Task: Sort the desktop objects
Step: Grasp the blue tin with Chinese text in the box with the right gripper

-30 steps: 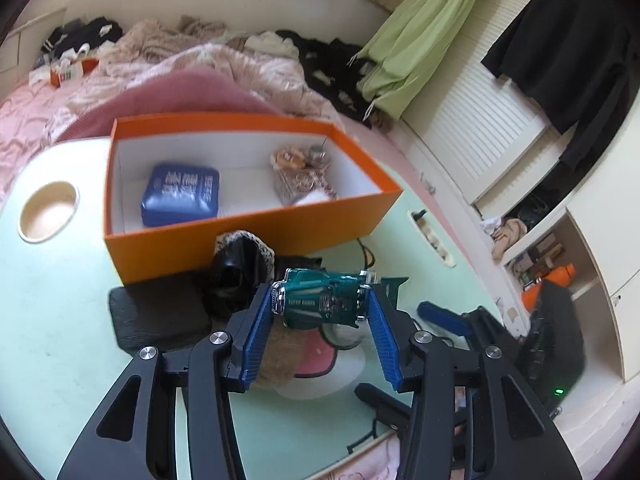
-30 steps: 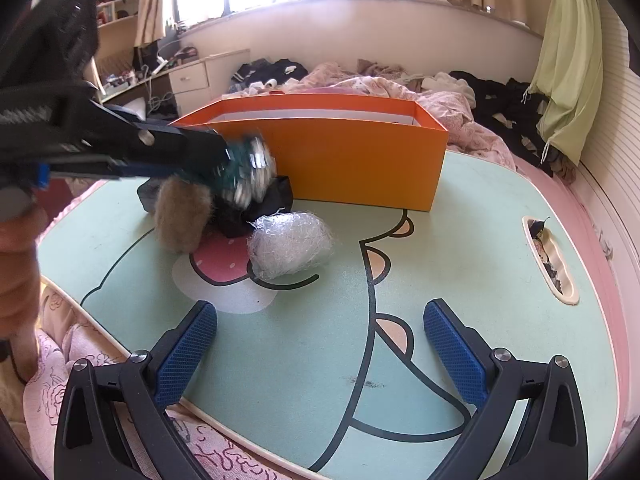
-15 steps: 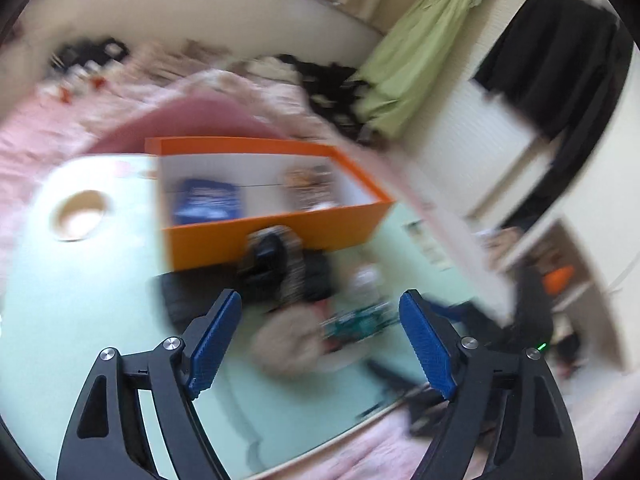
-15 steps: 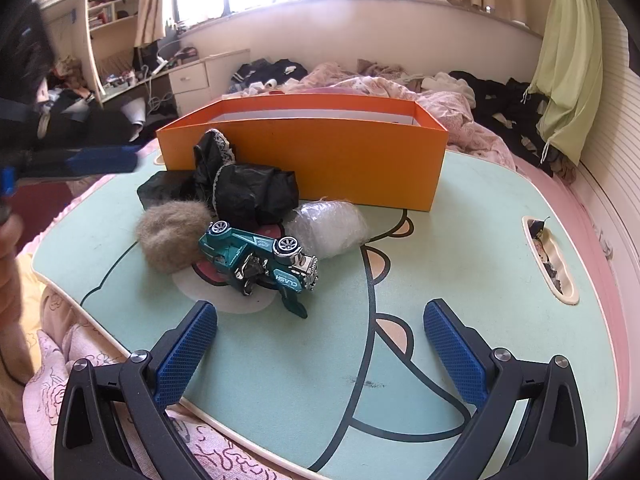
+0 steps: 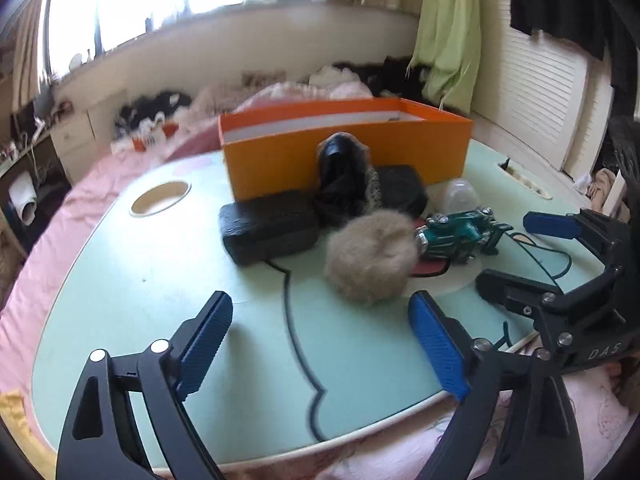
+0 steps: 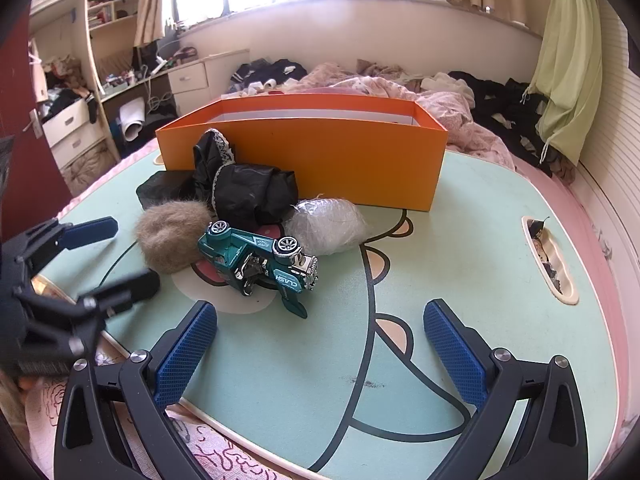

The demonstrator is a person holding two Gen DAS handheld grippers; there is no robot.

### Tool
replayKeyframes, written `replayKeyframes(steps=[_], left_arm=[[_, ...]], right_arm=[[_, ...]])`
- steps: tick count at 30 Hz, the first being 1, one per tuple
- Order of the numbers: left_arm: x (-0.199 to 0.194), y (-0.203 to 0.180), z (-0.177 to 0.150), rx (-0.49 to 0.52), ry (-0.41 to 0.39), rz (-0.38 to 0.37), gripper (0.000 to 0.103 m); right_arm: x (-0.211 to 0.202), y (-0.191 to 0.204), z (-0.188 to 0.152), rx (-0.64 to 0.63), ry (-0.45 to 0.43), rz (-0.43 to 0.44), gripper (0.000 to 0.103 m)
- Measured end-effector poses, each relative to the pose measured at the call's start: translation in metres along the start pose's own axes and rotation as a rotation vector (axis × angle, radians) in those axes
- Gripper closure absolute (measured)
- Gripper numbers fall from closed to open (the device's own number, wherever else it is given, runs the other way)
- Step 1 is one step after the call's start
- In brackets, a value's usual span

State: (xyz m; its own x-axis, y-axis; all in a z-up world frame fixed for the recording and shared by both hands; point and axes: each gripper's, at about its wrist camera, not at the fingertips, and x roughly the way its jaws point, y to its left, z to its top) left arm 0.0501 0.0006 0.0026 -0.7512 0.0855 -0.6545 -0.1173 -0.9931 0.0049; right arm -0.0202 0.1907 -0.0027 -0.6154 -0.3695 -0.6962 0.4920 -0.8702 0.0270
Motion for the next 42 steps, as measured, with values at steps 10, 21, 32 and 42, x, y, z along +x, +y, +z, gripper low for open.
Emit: replayKeyframes(steps=[10,21,32,42], left_arm=[[0.008,0.007,0.004,-0.028,-0.009,-0.020,0.006],[0.008,0.008,0.003,-0.027,-0.012,-0.023,0.006],[0.008,0.007,0.003,-0.027,-0.016,-0.025,0.006],[0.008,0.006,0.004,-0.027,-0.018,-0.026,0.006]], right_arm=[[-0.001,-0.001,0.000,-0.003,0.005,-0.002,0.000],[-0.020,-0.025,0.099,0.167,0.010,0.340,0.001],[0.123,0.020,0.213,0.280,0.399,0.296,0.016],[0.191,0.040,0.199,0.222,0.569,0.089,0.022]])
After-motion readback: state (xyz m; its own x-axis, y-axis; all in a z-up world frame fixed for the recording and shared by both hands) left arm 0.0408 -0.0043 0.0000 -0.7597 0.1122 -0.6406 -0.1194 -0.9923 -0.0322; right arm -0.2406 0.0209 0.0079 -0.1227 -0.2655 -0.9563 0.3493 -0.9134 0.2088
